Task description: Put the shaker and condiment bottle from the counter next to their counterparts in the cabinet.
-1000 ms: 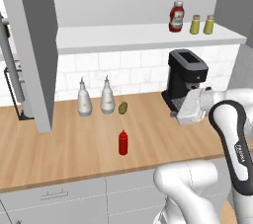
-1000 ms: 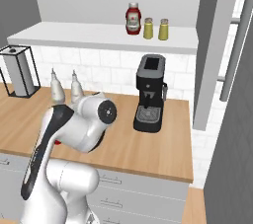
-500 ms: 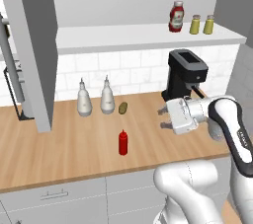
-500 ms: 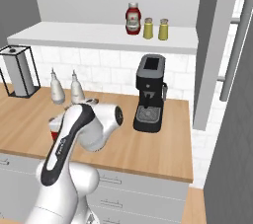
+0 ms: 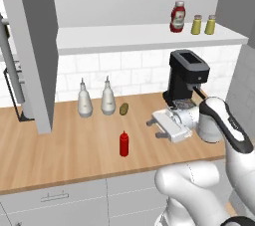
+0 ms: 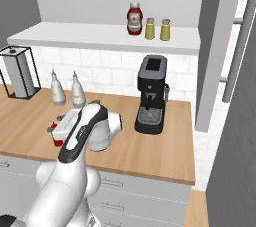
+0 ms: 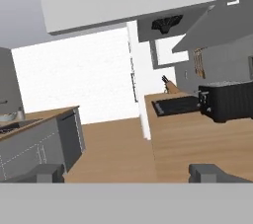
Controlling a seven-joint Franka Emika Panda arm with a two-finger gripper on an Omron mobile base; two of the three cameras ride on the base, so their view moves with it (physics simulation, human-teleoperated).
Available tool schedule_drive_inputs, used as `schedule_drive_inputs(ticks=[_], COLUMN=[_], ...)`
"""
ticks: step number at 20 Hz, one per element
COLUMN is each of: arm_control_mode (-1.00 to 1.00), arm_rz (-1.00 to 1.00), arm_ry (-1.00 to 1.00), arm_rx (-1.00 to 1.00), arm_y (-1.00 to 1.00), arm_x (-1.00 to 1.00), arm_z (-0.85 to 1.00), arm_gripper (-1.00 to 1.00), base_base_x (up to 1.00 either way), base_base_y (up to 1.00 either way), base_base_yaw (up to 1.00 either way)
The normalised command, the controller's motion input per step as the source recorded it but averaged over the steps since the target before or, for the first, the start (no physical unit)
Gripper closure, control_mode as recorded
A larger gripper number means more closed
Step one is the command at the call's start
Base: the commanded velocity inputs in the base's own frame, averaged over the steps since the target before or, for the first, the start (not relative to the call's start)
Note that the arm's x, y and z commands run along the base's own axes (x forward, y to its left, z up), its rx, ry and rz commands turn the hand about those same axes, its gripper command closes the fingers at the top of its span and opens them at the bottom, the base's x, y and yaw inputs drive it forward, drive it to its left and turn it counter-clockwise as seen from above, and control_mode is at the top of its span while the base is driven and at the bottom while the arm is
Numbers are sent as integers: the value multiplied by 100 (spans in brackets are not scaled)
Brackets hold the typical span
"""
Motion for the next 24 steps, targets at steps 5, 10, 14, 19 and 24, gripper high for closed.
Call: schedule_drive_inputs(ticks=[5, 10, 14, 19, 24], arm_control_mode=[-100, -100, -100, -100, -100], arm_rz=[5, 2, 0, 0, 0], arm_ry=[12, 4, 0, 2, 0], arm_rx=[1, 0, 0, 0, 0], arm_y=[19, 30, 3, 13, 6], arm_x=[0, -1, 0, -2, 0], arm_z=[-25, -10, 0, -21, -18], arm_gripper=[-100, -100, -100, -100, -100], base_base_x=[0, 0, 0, 0, 0], base_base_y=[0, 0, 0, 0, 0], base_base_yaw=[0, 0, 0, 0, 0])
